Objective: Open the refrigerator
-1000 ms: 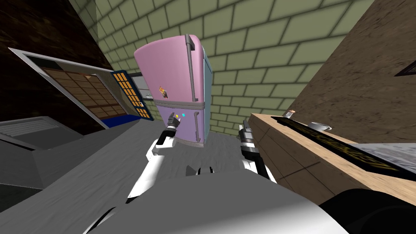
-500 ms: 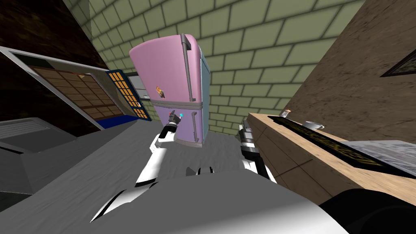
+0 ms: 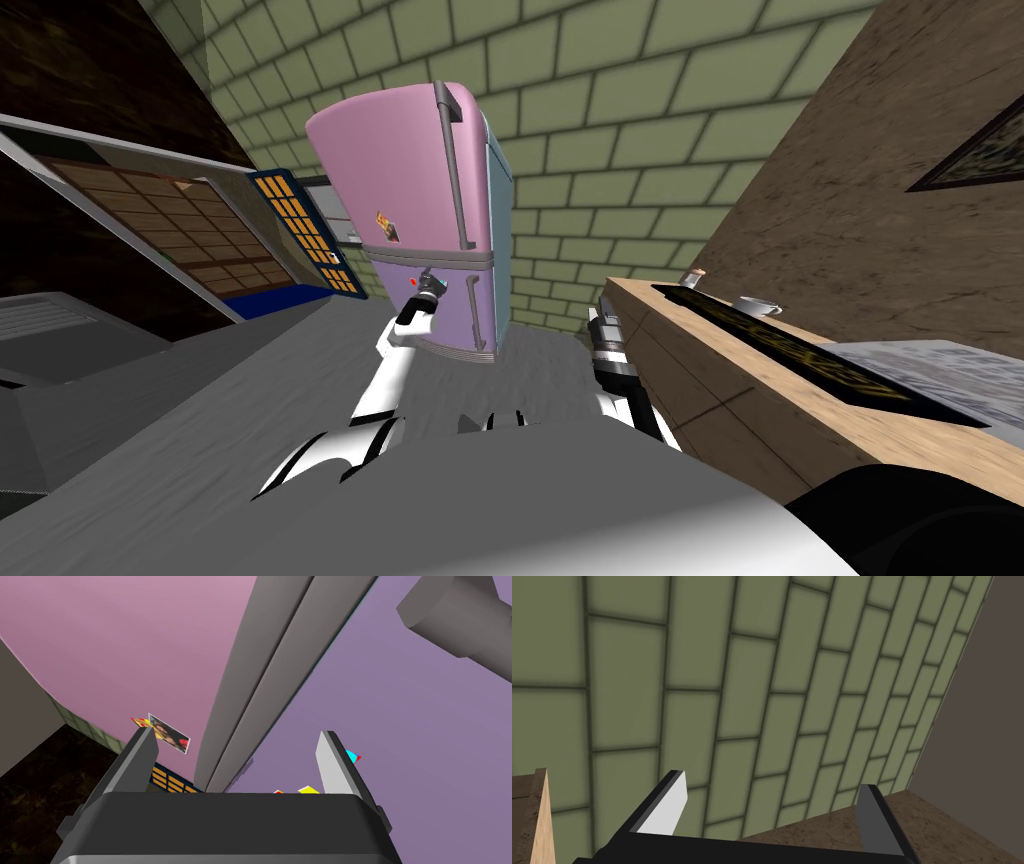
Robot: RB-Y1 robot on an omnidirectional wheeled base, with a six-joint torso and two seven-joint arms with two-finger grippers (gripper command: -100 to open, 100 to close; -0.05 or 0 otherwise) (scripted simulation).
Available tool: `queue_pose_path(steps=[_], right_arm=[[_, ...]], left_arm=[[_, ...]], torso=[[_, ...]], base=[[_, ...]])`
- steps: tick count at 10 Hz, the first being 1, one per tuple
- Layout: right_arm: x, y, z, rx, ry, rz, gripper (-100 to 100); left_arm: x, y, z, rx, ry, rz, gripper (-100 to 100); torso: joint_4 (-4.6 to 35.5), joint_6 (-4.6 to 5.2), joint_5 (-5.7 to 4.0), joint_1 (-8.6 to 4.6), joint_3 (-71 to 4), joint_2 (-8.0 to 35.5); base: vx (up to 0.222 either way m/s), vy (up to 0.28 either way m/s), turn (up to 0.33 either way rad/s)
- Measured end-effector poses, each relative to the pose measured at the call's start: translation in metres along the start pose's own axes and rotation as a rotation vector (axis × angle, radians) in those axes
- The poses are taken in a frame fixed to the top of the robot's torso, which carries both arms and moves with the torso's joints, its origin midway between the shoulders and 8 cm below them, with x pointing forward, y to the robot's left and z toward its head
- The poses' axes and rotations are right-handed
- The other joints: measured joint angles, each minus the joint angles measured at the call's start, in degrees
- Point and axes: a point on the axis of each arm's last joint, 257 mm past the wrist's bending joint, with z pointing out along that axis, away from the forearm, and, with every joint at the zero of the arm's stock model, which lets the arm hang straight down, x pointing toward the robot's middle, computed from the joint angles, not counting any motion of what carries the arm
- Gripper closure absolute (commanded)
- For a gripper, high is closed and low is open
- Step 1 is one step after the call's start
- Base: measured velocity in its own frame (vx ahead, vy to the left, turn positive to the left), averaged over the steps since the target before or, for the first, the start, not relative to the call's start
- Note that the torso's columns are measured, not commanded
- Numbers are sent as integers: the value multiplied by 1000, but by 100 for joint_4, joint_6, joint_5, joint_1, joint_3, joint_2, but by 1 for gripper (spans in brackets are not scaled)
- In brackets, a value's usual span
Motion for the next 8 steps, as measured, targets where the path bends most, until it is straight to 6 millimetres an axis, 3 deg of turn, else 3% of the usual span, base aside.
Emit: queue_pose_path(steps=[8], right_arm=[[0,0,0,0,0,0,0]], left_arm=[[-5,-11,51,-59,-58,-125,-100]], torso=[[0,0,0,0,0,0]], base=[[-4,-43,-27]])
